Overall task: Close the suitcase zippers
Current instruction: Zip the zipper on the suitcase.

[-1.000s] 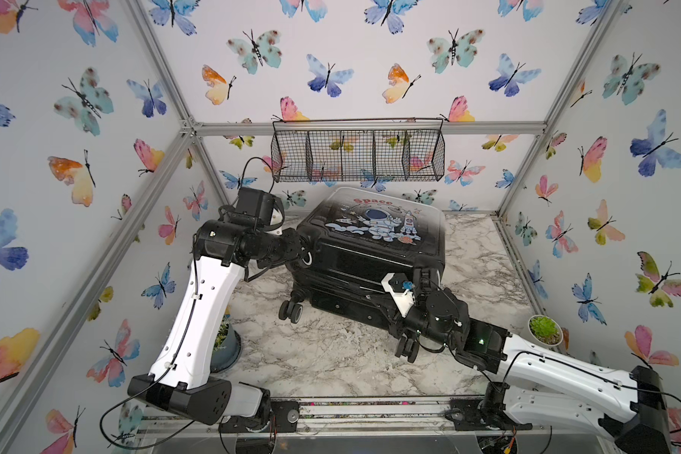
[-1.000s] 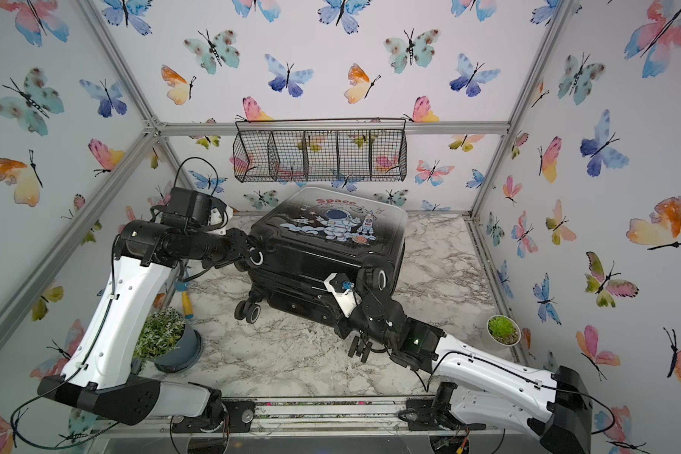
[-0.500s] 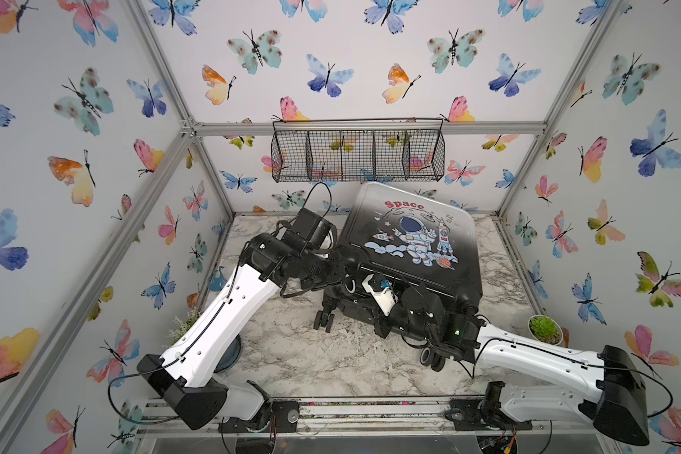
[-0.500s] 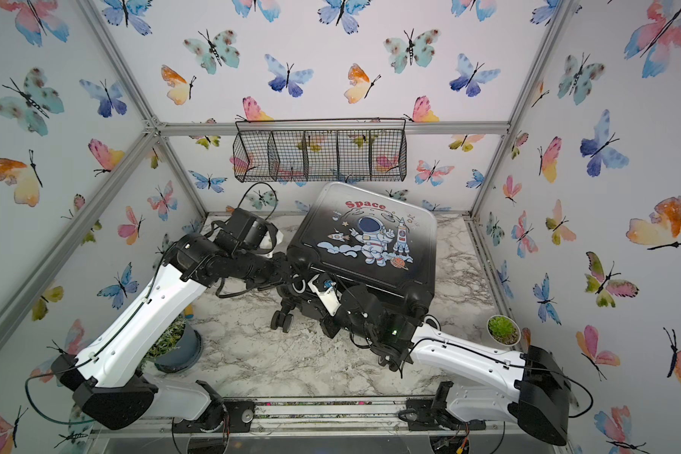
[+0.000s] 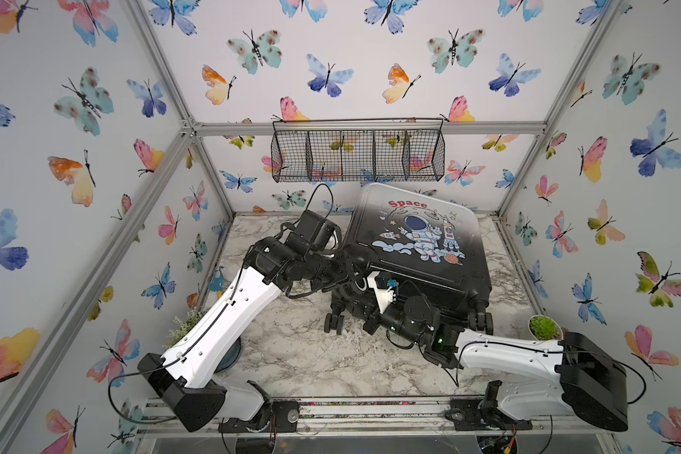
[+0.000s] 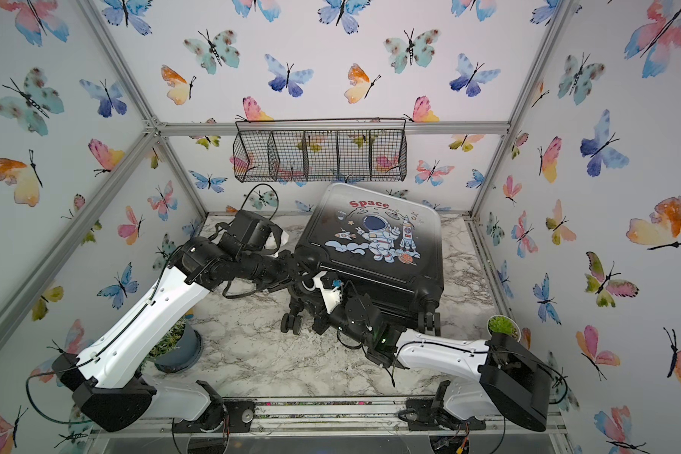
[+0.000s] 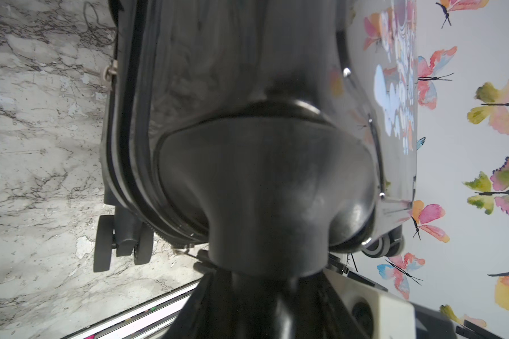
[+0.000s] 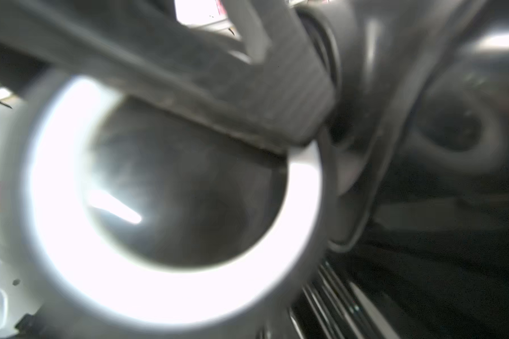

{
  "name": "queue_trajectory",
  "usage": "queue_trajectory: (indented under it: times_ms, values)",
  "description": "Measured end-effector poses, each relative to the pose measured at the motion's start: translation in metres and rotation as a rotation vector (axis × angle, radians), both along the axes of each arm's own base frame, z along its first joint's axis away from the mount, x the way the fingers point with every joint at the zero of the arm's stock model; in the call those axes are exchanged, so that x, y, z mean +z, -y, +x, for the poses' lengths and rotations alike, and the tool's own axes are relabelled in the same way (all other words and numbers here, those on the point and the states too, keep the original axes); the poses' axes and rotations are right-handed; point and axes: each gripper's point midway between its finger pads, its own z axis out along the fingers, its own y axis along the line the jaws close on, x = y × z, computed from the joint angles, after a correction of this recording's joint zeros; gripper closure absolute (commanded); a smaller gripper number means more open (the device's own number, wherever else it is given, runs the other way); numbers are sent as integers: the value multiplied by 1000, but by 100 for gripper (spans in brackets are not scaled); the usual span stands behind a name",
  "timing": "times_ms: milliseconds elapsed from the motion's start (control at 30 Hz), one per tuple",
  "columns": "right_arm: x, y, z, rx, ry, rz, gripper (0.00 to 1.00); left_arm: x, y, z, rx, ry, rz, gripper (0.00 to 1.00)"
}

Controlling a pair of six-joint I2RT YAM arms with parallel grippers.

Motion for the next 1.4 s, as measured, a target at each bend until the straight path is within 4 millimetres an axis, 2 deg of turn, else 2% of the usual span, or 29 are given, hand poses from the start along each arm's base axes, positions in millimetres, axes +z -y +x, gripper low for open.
queue_trajectory:
  times_ms: [300,467,567,667,733,800,933,1033,1133,1267,1333,1400]
  values:
    - [0,-10,9,-25,-11,81,92,-2,-4,5,26,20,-16,100]
    - [3,-16,11,-25,5,28,84,-4,-5,5,19,27,-5,100]
    - [-3,-10,9,-27,-2,-67,75,-10,-11,6,16,35,8,100]
    - [-12,5,5,-40,-20,-164,66,-36,-26,3,21,2,56,100]
    - [-17,17,1,-49,-29,-227,52,-58,-40,3,23,-33,109,100]
    - [-19,26,-3,-49,-40,-268,43,-66,-44,4,12,-37,129,100]
    - [-17,48,-10,-71,-67,-355,38,-70,-47,8,-4,-20,138,100]
    - [-5,62,-12,-96,-106,-409,35,-76,-47,7,-15,-30,140,100]
    - [20,76,-12,-143,-167,-444,33,-85,-46,5,-33,-47,146,100]
    - [56,106,-12,-262,-277,-455,33,-88,-43,5,-47,-48,132,100]
    - [61,126,-13,-339,-340,-464,32,-89,-43,6,-54,-43,133,100]
    - [54,148,-16,-419,-416,-484,31,-89,-44,6,-57,-39,135,100]
